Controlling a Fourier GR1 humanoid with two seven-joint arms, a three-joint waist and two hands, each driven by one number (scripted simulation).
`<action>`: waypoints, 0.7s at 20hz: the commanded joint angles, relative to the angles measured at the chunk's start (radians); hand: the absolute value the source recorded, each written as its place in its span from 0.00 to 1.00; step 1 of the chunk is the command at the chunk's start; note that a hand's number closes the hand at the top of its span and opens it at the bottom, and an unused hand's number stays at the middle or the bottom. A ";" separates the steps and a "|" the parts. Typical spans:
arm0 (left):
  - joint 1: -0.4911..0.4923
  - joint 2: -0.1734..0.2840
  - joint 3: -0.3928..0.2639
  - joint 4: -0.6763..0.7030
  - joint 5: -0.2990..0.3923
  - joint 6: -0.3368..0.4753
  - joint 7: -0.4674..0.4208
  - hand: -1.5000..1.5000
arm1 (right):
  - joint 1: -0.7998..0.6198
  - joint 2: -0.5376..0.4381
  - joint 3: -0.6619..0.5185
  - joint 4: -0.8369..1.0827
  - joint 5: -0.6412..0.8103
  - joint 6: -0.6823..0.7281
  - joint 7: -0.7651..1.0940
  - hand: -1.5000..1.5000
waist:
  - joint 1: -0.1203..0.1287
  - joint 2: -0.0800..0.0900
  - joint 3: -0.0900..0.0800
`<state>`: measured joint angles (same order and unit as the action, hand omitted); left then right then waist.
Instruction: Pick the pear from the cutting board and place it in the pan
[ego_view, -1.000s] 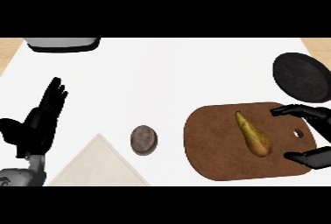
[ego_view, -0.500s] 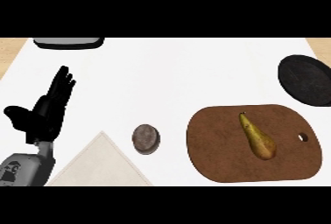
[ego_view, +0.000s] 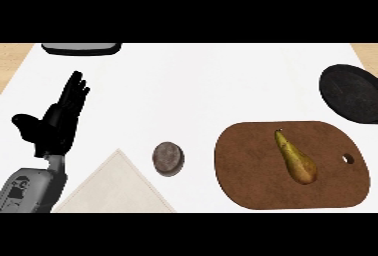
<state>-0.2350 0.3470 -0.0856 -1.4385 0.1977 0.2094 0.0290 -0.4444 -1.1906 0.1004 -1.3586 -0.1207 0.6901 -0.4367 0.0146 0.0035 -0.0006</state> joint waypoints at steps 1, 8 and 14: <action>-0.043 0.006 0.009 0.013 -0.014 -0.014 0.025 0.50 | -0.100 0.062 0.024 -0.032 -0.024 0.100 0.047 0.00 | 0.001 -0.001 0.000; 0.013 -0.006 0.033 -0.007 -0.017 -0.008 0.004 0.50 | -0.017 0.068 0.043 -0.125 -0.109 0.206 0.061 0.00 | -0.016 -0.006 0.000; 0.032 -0.057 0.015 0.022 -0.064 0.005 -0.033 0.50 | 0.061 0.086 0.031 -0.247 -0.058 0.186 0.156 0.00 | -0.021 -0.005 0.000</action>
<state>-0.2252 0.3151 -0.0663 -1.4396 0.1576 0.2110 0.0321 -0.4340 -1.1009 0.1417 -1.5483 -0.2080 0.8071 -0.2692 -0.0010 -0.0013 -0.0005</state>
